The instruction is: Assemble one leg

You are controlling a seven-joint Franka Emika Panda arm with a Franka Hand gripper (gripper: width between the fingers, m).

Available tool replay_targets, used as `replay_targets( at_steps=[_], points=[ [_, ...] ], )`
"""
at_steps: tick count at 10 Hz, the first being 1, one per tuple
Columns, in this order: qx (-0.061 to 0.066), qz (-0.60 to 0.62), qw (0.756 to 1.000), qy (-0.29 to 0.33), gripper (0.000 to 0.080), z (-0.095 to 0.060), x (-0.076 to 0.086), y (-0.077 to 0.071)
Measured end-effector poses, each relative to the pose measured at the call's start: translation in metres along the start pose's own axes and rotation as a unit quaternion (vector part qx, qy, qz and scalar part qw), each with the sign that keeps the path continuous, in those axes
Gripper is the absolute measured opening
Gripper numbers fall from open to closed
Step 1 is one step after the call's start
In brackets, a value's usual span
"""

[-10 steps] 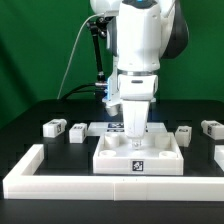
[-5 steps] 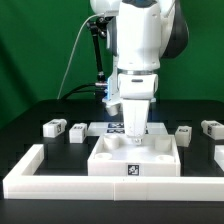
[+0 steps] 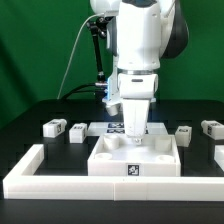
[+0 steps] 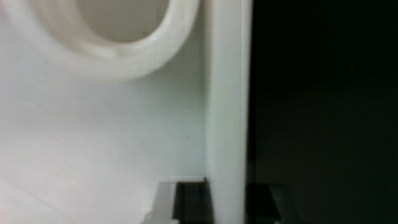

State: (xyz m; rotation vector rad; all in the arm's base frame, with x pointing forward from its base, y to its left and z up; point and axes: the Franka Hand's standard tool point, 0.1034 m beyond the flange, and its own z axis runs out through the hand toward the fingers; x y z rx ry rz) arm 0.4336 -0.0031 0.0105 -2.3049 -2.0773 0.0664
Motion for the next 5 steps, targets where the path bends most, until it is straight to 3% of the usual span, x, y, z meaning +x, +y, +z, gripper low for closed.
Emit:
replay_targets(
  at_steps=[5],
  points=[
    [-0.019,-0.030,0.999,0.014,0.0063,0.000,0.037,0.026]
  ],
)
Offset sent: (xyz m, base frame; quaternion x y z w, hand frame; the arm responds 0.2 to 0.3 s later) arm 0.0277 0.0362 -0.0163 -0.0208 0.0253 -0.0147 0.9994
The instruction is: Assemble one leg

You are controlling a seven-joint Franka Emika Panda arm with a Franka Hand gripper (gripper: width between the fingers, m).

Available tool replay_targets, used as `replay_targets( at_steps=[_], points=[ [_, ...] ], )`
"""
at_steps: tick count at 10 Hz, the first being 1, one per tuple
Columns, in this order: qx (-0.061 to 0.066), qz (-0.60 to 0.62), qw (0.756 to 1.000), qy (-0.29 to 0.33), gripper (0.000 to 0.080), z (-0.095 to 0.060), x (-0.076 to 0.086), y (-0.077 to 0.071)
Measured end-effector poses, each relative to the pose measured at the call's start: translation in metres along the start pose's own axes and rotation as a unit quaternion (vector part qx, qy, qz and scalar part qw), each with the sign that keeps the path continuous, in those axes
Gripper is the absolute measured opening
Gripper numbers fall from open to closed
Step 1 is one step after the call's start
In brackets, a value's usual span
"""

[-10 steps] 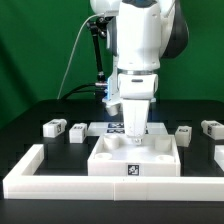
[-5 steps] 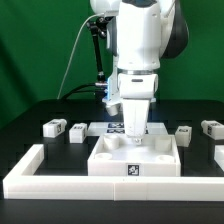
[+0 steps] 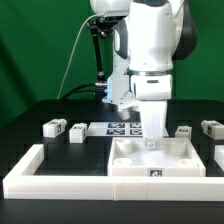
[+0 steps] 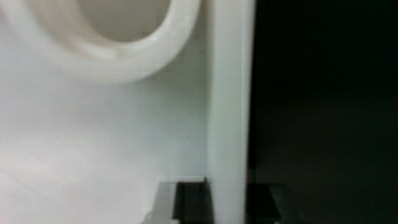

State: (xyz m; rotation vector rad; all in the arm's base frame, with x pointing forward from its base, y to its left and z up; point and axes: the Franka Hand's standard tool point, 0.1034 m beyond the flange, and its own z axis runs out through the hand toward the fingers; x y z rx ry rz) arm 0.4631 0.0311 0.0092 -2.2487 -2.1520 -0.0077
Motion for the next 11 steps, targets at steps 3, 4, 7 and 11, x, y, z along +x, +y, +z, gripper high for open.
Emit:
replay_targets(
  at_steps=[3,4,7,11],
  points=[
    [-0.006,0.021,1.000,0.006,0.0063,-0.001,0.023,0.008],
    [-0.004,0.023,1.000,0.006,0.0062,-0.001,0.026,0.008],
    [-0.004,0.023,1.000,0.005,0.0062,0.000,0.024,0.008],
    [-0.008,-0.005,1.000,0.010,0.0062,0.001,0.034,0.015]
  ],
)
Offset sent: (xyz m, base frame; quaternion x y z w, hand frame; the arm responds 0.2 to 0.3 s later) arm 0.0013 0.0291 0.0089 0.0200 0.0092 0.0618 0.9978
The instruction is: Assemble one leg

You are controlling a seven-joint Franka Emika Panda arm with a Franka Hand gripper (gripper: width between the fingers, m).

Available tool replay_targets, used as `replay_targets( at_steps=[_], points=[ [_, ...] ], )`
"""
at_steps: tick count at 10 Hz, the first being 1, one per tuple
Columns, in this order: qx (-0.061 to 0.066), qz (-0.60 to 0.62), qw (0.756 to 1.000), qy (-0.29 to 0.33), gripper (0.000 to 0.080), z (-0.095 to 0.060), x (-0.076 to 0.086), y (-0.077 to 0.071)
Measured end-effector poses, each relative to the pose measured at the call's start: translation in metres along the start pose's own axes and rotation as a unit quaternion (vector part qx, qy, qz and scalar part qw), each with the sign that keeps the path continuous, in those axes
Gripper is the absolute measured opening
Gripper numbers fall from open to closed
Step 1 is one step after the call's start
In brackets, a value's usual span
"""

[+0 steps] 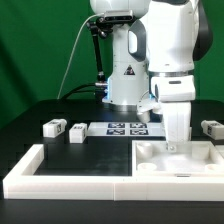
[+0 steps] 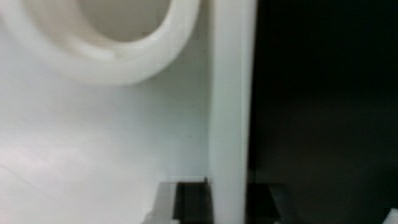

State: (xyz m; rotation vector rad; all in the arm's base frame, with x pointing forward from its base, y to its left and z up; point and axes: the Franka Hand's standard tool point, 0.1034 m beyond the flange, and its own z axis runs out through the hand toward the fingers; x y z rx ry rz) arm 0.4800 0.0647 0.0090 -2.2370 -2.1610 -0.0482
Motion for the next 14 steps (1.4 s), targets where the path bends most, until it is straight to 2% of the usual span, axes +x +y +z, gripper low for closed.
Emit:
replay_targets(
  at_steps=[3,6,7,8,9,10,11,14],
  points=[
    [-0.002,-0.001,1.000,0.002,0.0060,0.0007,0.0029,0.0057],
    [-0.002,0.000,1.000,0.002,0.0059,0.0008,0.0027,0.0054],
    [-0.002,0.000,1.000,0.002,0.0232,0.0009,0.0026,0.0054],
    [-0.002,0.000,1.000,0.002,0.0444,0.0009,0.0026,0.0054],
    [-0.002,0.000,1.000,0.002,0.0572,0.0009,0.0026,0.0054],
    [-0.002,0.000,1.000,0.002,0.0572,0.0008,0.0026,0.0054],
    [-0.002,0.000,1.000,0.002,0.0626,0.0008,0.0025,0.0054],
    [-0.002,0.000,1.000,0.002,0.0649,0.0008,0.0025,0.0054]
  ],
)
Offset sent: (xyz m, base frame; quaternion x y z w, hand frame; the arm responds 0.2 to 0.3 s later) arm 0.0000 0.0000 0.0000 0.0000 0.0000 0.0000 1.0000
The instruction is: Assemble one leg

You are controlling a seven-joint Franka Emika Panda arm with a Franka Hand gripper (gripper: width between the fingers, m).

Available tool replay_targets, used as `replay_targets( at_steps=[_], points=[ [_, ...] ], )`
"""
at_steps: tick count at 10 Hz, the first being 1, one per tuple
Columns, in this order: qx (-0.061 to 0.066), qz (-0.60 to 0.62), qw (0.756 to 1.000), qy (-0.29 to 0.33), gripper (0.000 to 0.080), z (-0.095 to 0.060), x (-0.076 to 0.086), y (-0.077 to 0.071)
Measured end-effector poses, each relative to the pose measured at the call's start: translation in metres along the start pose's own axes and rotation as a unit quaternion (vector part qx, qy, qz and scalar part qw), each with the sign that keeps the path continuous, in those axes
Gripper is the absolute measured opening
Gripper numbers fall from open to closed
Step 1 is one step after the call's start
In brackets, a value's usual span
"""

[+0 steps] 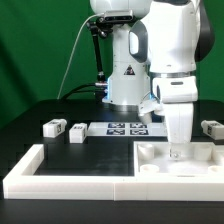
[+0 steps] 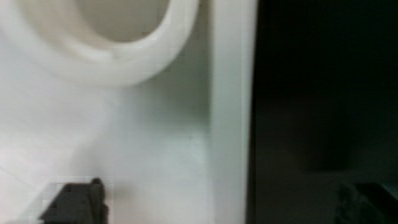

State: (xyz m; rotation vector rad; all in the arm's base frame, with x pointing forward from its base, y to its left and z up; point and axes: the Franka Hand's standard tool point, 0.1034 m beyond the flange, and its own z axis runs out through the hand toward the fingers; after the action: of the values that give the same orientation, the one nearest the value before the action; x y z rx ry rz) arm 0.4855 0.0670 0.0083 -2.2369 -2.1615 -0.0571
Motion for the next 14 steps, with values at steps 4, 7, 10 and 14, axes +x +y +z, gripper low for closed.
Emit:
replay_targets(
  at_steps=[4,7,10,14],
  points=[
    [-0.003,0.022,1.000,-0.011,0.0650,-0.029,0.004,-0.005],
    [-0.014,0.049,0.999,-0.014,0.0650,-0.045,0.008,-0.009],
    [-0.014,0.127,0.992,-0.012,0.0650,-0.044,0.009,-0.010],
    [-0.007,0.401,0.916,0.005,0.0650,-0.035,0.027,-0.046]
  ],
)
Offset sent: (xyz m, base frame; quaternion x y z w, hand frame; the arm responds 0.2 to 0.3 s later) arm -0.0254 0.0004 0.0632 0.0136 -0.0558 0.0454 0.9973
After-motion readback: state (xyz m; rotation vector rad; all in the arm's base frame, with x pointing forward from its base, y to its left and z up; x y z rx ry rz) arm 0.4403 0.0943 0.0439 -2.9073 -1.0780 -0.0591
